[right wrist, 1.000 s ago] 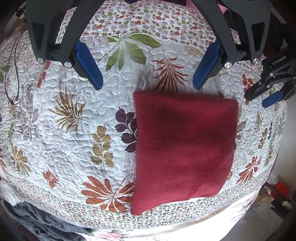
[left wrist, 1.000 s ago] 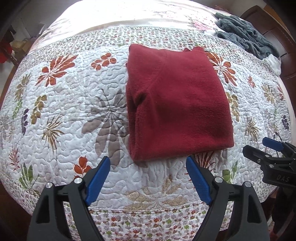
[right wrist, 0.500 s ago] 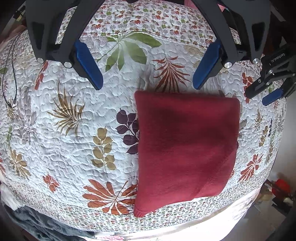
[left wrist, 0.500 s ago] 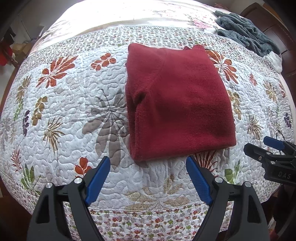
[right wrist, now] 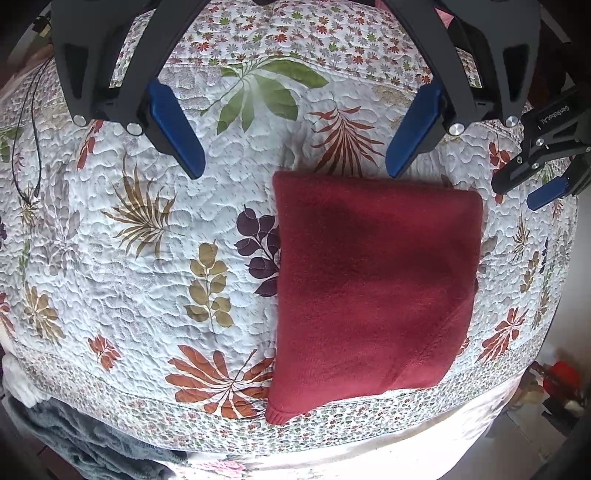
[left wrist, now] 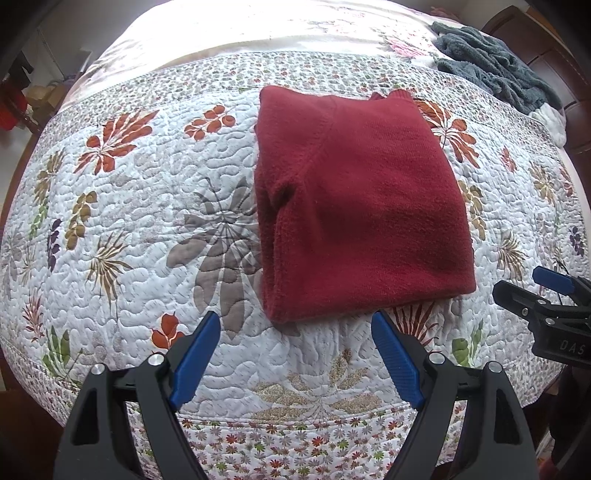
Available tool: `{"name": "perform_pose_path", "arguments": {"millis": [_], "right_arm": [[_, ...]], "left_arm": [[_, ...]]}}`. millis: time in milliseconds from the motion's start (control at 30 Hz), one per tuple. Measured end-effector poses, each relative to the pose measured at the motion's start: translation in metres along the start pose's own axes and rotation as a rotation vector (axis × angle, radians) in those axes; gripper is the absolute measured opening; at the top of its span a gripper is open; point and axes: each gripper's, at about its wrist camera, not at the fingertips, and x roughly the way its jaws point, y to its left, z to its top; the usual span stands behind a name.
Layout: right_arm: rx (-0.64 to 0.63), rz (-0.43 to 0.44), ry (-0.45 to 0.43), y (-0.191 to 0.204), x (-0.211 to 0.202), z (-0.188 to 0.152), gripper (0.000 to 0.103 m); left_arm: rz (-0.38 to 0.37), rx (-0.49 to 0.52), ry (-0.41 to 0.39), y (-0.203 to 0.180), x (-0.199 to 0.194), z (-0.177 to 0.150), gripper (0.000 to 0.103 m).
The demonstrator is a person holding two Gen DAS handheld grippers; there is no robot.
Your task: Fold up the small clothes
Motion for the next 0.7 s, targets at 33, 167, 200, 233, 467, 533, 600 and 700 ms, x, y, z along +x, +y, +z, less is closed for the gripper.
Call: {"name": "perform_pose_path", "arguments": {"millis": [33,167,200,233,467,533,600,700], "right_arm": [[0.001,0.0,0.0,0.0,0.0,-0.0003,0.098],[0.0,-0.008,-0.004,-0.0009,-0.0005,0.0001,0.098],[0.001,-0.007,-0.005,-0.0011,-0.0004,0.0002,0.098],[0.001,-0.006,-0.006,-0.0011,-0.0005,0.0004,0.098],[0.001,-0.02,-0.018,-0.0015,-0.0009,0.0016,0.098],[-0.001,-0.022,-0.02,-0.0013,-0.0008,0.0016,0.098],[0.001,-0.027,-0.022,-0.0015,-0.0008,0.0016,0.098],[0.003,-0.028,-0.021,-0.0025,-0.0002,0.0016,0.098]], "left_arm": [[0.001,0.0,-0.001,0.0002,0.0001,0.0004,0.084],[0.001,0.001,-0.004,-0.0002,0.0001,0.001,0.084],[0.001,0.001,-0.003,-0.0003,0.0004,0.0012,0.084],[0.0,0.001,-0.003,-0.0004,0.0002,0.0011,0.084],[-0.002,0.005,-0.005,-0.002,0.0007,0.0003,0.084],[-0.001,0.008,-0.005,-0.0025,0.0015,-0.0001,0.084],[-0.002,0.007,-0.004,-0.0024,0.0018,-0.0001,0.084],[-0.003,0.006,-0.006,-0.002,0.0022,0.0,0.084]]}}
